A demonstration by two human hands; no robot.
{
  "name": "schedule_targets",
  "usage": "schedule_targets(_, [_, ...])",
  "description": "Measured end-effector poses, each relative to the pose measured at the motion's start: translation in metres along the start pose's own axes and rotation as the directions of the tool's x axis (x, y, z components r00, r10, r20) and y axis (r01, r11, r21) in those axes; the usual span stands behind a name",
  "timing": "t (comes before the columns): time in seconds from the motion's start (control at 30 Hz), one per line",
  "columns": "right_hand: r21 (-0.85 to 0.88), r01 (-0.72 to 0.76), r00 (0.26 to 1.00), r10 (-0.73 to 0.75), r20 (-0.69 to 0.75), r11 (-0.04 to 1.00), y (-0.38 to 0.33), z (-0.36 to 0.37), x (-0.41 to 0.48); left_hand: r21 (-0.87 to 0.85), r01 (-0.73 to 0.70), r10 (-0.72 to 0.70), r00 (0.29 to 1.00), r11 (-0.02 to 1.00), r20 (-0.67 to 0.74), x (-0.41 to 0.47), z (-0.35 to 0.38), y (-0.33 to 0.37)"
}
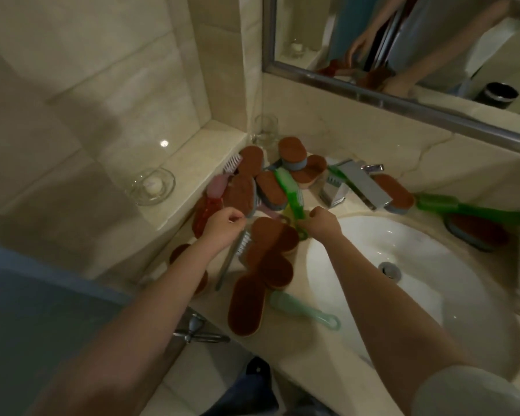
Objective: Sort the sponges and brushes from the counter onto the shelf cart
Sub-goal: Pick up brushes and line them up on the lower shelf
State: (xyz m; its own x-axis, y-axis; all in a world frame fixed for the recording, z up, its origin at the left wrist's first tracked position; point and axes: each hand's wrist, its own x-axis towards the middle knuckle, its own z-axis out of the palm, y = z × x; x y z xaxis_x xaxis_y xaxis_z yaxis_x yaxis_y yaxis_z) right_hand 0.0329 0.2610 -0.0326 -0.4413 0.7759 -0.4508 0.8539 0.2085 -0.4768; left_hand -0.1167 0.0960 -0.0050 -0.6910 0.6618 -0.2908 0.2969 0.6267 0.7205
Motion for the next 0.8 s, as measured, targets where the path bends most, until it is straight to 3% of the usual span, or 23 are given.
schedule_targets(0.3, [-0.043, -0.028, 0.999, 0.029, 0.035, 0.999, -0.007, 0.006, 0.019, -0.075, -0.019, 0.023, 0.998, 0.997, 0.054, 0.02, 0.012, 0.017])
schedule_targets(0.43, [-0.004, 0.0, 0.998, -0.001, -0.059, 1.0, -0.001, -0.002, 0.003, -0.192, 0.008, 0.013, 0.995, 0.981, 0.104, 0.023, 0.021, 0.027])
schedule_targets(0.6, [0.089, 0.222, 0.949, -0.194, -0.249, 0.971, 0.001, -0.016, -0.034, -0.31, 0.039, 0.018, 0.984, 0.95, 0.179, 0.018, 0.039, 0.052])
schedule_targets(0.8, [-0.024, 0.394, 0.882, -0.385, -0.272, 0.919, 0.001, -0.023, -0.072, -0.48, 0.049, 0.023, 0.99, 0.876, 0.143, -0.005, 0.064, 0.07])
